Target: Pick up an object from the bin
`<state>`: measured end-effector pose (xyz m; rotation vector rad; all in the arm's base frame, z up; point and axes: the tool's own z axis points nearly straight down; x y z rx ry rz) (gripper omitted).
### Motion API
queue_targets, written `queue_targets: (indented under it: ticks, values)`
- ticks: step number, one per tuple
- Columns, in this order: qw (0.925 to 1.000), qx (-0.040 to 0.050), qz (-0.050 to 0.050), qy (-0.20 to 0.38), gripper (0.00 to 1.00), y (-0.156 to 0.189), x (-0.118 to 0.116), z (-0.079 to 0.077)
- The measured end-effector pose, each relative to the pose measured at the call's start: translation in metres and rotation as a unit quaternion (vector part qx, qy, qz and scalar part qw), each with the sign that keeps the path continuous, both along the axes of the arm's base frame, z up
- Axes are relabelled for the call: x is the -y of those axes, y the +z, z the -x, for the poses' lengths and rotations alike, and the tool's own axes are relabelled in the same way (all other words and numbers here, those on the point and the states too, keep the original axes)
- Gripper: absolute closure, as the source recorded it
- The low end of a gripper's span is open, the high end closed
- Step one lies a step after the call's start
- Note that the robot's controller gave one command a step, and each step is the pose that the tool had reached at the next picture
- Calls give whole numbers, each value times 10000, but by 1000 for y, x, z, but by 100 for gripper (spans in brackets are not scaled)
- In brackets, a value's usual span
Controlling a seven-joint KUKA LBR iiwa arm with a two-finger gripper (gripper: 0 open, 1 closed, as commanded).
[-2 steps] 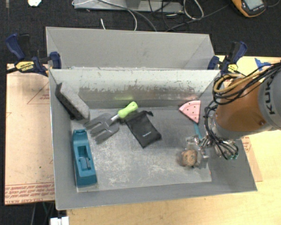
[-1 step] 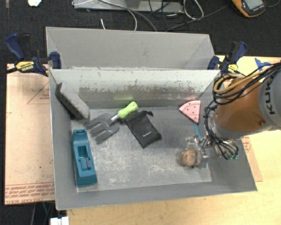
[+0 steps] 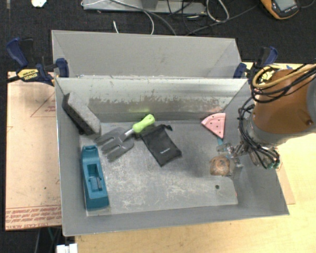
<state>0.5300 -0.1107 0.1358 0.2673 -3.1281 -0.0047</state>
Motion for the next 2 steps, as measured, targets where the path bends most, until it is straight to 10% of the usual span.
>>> queue_targets:
  ticks: [2]
  values:
    - [9999,-9,-7,170,100,98,-13,-18]
